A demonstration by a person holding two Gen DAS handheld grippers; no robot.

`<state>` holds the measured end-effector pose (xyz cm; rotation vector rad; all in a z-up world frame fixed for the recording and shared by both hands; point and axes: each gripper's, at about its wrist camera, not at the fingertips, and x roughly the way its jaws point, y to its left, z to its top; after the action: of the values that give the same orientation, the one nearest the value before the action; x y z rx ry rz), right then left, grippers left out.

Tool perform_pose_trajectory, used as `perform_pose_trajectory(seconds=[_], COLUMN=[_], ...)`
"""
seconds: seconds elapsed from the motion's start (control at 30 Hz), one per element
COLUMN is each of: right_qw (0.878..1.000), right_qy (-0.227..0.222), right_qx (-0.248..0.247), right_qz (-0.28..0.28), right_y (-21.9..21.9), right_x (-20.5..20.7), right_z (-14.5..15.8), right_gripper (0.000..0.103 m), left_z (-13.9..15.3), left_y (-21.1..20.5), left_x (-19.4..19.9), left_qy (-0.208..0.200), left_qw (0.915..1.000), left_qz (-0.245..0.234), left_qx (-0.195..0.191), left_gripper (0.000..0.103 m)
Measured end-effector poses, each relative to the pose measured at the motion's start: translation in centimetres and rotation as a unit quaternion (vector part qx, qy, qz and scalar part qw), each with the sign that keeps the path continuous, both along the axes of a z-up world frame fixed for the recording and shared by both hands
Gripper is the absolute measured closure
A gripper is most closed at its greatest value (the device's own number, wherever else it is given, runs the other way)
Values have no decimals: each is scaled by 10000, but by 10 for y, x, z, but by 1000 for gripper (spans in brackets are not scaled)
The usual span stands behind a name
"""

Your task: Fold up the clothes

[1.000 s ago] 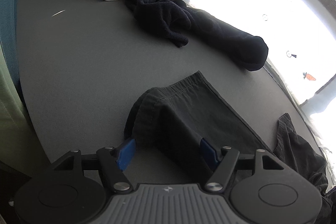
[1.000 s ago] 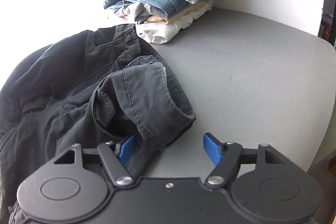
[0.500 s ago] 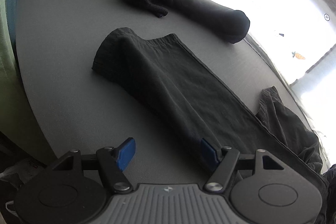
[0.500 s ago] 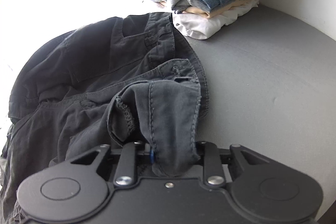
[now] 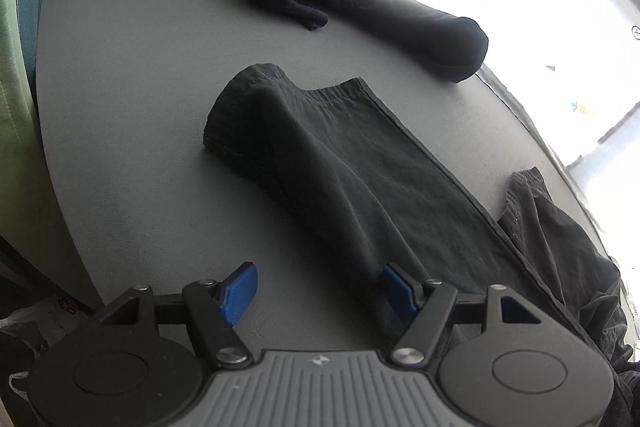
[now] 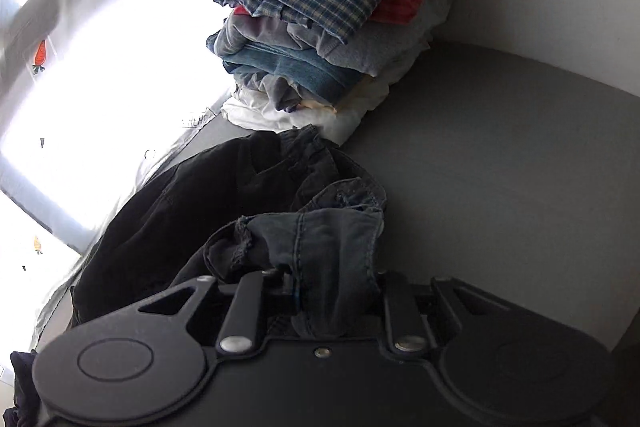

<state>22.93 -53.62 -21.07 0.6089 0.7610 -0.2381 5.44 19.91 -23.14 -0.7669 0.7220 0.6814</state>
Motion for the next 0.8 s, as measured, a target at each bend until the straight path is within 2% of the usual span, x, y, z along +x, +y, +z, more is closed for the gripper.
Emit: perform_pose_trajectory(seconds=[0.03, 0.13, 0.2, 0.23, 0.33, 0.47, 0.53, 0.63, 0.7, 0.8], right_qw=[9999, 9995, 9992, 9984, 9928, 9815, 9752, 9722, 9729, 9743], right_qy=[76, 188, 63, 10, 21, -56, -112, -101, -52, 148], right_qx=[-115, -110, 163, 310, 907, 1586, 1857, 2021, 2093, 2182], right_qz=[-6, -234, -357, -468, -777, -1069, -1200, -1180, -980, -534], right_y=[3, 9, 10, 11, 12, 20, 23, 27, 34, 51], right_x=[-1, -4, -9, -12, -19, -33, -43, -53, -57, -54], right_z=[-5, -13, -15, -16, -23, -33, -36, -37, -39, -45], right_gripper=[82, 69, 50, 47, 47, 47, 47, 42, 32, 31], left_z=[0, 2, 4, 5, 6, 0, -2, -3, -4, -7], left_y=[2, 11, 15, 16, 12, 2, -1, -2, 1, 6], left_x=[-2, -8, -11, -12, -6, 12, 21, 32, 36, 40], left_qy=[-74, -335, -568, -672, -658, -434, -341, -325, -315, -288], left_qw=[9999, 9989, 9968, 9954, 9950, 9950, 9946, 9940, 9936, 9932], left_qz=[60, 243, 313, 299, 38, -389, -544, -674, -707, -743], left_qx=[-32, -222, -469, -619, -746, -816, -814, -794, -819, -851], left_gripper=[33, 33, 33, 33, 33, 36, 47, 57, 60, 68])
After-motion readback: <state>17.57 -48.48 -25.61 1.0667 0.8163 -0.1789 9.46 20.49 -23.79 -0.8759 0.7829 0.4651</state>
